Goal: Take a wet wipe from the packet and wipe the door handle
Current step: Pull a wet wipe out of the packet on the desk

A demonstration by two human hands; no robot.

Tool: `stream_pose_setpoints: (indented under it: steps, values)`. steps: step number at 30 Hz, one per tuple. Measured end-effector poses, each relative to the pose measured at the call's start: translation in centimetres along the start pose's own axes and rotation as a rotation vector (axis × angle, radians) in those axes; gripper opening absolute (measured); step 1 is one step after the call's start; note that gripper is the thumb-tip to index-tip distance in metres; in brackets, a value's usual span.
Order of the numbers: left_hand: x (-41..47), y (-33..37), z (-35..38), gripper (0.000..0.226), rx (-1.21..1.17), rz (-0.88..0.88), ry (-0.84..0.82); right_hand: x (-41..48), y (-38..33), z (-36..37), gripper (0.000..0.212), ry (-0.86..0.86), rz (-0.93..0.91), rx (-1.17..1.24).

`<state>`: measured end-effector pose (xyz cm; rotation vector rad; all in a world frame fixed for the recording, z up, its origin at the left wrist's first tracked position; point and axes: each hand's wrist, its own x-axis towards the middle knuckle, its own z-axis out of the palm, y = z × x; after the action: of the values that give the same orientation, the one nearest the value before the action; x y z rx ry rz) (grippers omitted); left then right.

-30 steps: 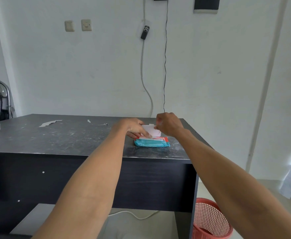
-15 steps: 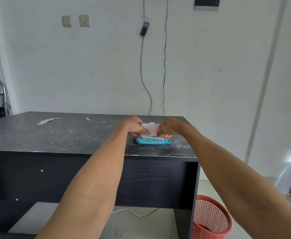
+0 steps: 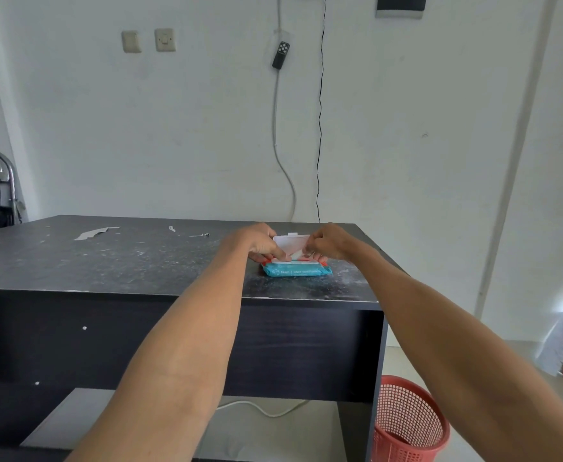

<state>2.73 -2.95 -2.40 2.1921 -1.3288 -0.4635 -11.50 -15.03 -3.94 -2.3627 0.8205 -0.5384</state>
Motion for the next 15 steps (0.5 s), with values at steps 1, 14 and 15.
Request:
stream_pose_setpoints:
  steps: [1,14,15]
  values:
    - [0.03,0.04,0.0,0.065,0.006,-0.002,0.002,-0.07,-0.13,-0.04,0.01,0.011,0.006,0.036]
    - [0.27,-0.18,0.21,0.036,0.051,0.022,0.047,-0.76,-0.53,0.44,0.01,-0.022,-0.042,-0.003]
    - [0.2,-0.22,0.16,0.033,0.051,0.018,0.044,-0.72,-0.5,0.49,0.01,-0.01,-0.054,-0.011]
